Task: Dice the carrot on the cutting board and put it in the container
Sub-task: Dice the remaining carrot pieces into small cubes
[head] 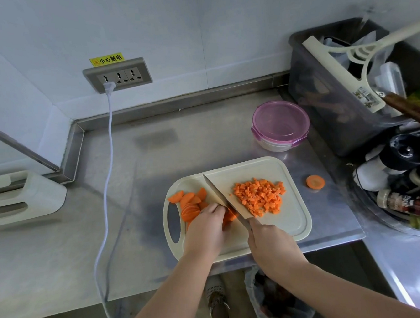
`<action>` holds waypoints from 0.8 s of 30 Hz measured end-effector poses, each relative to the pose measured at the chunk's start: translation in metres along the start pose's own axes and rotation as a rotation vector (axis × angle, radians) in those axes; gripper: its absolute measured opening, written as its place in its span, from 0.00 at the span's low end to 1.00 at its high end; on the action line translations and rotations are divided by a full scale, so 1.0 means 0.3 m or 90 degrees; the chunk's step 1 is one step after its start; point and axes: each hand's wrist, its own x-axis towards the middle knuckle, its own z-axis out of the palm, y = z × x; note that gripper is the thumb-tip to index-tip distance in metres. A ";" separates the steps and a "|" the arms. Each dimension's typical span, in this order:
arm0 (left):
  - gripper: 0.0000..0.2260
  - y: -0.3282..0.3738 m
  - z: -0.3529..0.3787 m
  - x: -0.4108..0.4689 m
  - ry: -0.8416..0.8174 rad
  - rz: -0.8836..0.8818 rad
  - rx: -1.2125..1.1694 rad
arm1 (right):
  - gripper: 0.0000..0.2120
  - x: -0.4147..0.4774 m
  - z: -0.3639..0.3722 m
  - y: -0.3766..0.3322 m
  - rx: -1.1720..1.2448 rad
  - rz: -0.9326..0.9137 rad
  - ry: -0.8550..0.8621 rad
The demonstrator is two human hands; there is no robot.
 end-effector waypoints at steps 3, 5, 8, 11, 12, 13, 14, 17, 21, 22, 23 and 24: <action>0.12 0.002 -0.005 -0.001 0.004 0.005 0.009 | 0.18 0.001 -0.002 -0.005 0.003 0.012 -0.011; 0.12 0.004 -0.010 -0.002 0.007 0.009 0.009 | 0.19 0.001 -0.001 -0.008 -0.014 0.006 -0.025; 0.13 0.007 -0.014 -0.001 0.000 0.012 0.009 | 0.20 0.004 -0.007 -0.013 -0.041 -0.002 -0.043; 0.13 0.007 -0.012 0.003 -0.011 0.005 0.006 | 0.21 0.011 -0.013 -0.014 -0.042 0.000 -0.054; 0.13 0.006 -0.011 0.004 -0.014 0.002 0.007 | 0.21 0.013 -0.014 -0.015 -0.049 -0.004 -0.060; 0.12 0.006 -0.011 0.004 -0.019 0.001 0.011 | 0.21 0.015 -0.011 -0.015 -0.057 -0.010 -0.070; 0.12 0.006 -0.011 0.003 -0.025 0.000 0.016 | 0.21 0.016 -0.010 -0.017 -0.063 -0.014 -0.078; 0.12 0.007 -0.012 0.001 -0.041 -0.002 0.021 | 0.16 0.017 -0.006 -0.022 -0.037 -0.002 -0.082; 0.13 0.007 -0.012 -0.002 -0.031 0.004 0.019 | 0.12 0.013 -0.010 -0.022 0.021 0.024 -0.065; 0.13 0.007 -0.011 -0.002 -0.027 0.004 0.013 | 0.12 0.016 -0.007 -0.018 0.036 0.027 -0.059; 0.13 0.007 -0.009 -0.002 -0.024 0.004 0.008 | 0.12 0.020 -0.004 -0.012 0.057 0.034 -0.051; 0.13 0.008 -0.009 -0.002 -0.019 0.003 0.004 | 0.11 0.025 -0.002 -0.004 0.076 0.043 -0.043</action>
